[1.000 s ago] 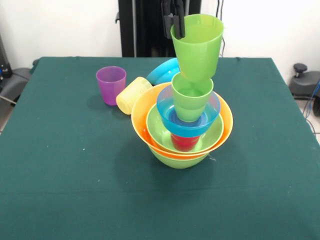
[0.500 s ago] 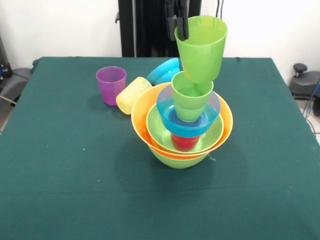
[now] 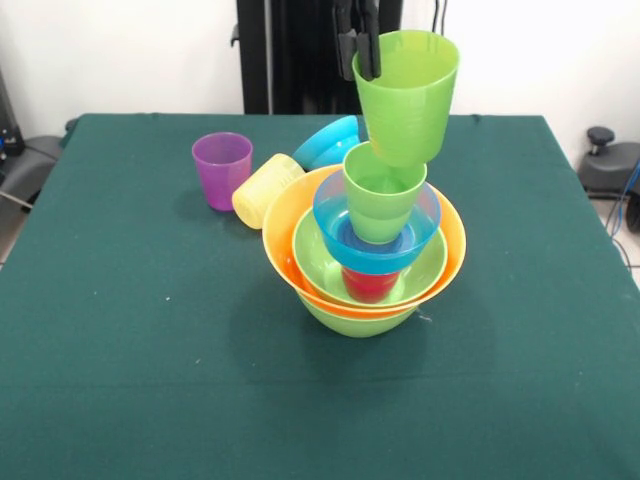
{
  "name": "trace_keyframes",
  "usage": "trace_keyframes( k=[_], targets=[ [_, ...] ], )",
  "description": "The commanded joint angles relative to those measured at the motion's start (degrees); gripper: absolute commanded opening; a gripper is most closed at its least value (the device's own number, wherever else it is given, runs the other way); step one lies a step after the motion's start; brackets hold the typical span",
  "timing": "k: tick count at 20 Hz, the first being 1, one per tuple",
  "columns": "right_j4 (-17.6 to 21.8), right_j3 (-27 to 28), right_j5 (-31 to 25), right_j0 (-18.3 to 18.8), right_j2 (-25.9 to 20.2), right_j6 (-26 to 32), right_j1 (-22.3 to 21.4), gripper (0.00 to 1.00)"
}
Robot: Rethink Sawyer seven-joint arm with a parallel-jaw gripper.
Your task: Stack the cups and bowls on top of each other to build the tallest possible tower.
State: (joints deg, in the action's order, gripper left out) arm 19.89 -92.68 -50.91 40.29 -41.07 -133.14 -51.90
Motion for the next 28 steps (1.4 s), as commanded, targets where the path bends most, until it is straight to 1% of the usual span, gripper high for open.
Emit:
trace_keyframes(
  k=[1,10,13,17,20,28],
  targets=[
    [4.57,2.98,-5.44,0.68,-2.07,18.72,2.54,0.0],
    [5.09,4.23,-5.98,1.2,-2.54,19.93,3.85,0.0],
    [5.12,4.32,-6.05,1.48,-2.63,20.36,3.85,0.0],
    [5.21,2.77,-4.93,1.75,-2.63,19.71,3.35,0.0],
    [5.52,3.49,-5.28,1.55,-2.42,19.94,3.76,0.0],
    [5.94,3.29,-6.1,1.5,-1.89,19.92,2.66,0.0]
  ],
)
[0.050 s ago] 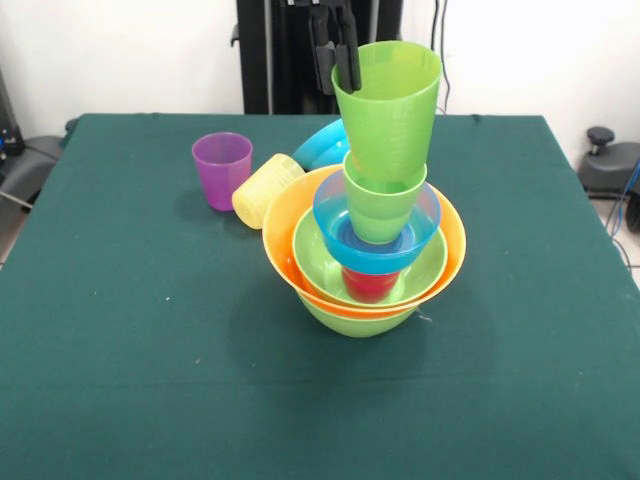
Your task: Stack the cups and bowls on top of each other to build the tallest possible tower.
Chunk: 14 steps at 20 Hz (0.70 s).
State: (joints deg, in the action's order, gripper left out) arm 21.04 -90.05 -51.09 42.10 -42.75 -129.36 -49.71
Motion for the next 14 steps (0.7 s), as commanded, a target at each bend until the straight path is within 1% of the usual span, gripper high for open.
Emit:
trace_keyframes(
  k=[1,4,7,9,12,14],
  targets=[
    [4.78,0.64,-6.05,-0.27,-0.2,16.2,0.34,0.0],
    [4.85,1.53,-6.8,-0.58,-0.17,16.3,0.44,0.0],
    [4.9,0.75,-6.14,-0.66,-0.12,15.69,0.2,0.0],
    [5.35,1.75,-6.71,-1.32,0.2,15.36,0.64,0.0],
    [5.64,0.11,-5.08,-1.24,0.36,14.39,0.34,0.0],
    [5.96,0.25,-5.13,-1.33,0.49,14.48,0.53,0.0]
  ],
)
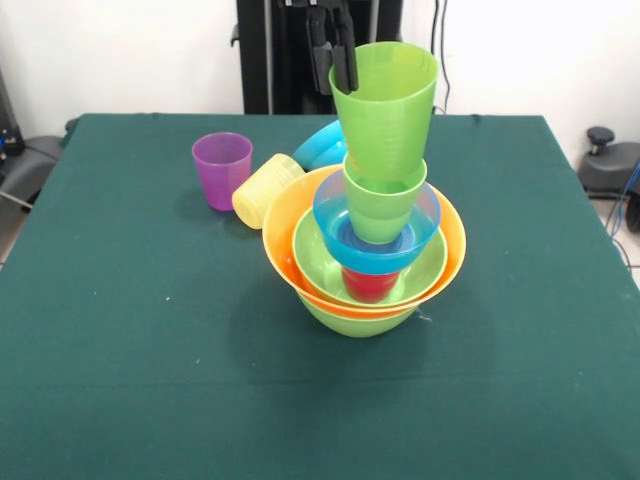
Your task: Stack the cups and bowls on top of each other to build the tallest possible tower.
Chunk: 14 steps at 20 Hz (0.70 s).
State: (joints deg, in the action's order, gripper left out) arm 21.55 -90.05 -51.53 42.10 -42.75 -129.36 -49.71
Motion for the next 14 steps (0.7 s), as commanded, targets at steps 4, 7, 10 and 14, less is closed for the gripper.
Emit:
trace_keyframes(
  k=[4,7,10,14],
  targets=[
    [6.2,0.99,-5.53,-1.88,1.02,14.27,0.72,0.0],
    [6.34,0.97,-5.41,-2.06,1.09,13.93,0.8,0.0],
    [6.61,0.56,-4.67,-2.25,1.31,13.38,0.89,0.0],
    [6.89,0.36,-4.27,-2.28,1.43,13.16,1.07,0.0]
  ],
)
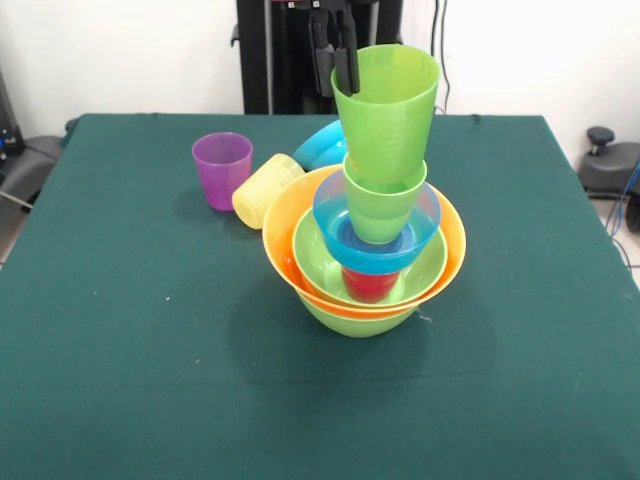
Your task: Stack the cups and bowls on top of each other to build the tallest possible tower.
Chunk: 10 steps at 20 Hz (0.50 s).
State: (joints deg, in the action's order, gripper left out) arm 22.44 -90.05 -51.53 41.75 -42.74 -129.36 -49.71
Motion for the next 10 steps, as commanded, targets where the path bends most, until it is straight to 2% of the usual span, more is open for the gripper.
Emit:
trace_keyframes(
  k=[1,10],
  targets=[
    [6.06,0.41,-4.38,-1.92,1.4,13.18,1.0,0.0],
    [7.1,0.43,-4.46,-1.82,1.22,13.18,1.33,0.0]
  ],
)
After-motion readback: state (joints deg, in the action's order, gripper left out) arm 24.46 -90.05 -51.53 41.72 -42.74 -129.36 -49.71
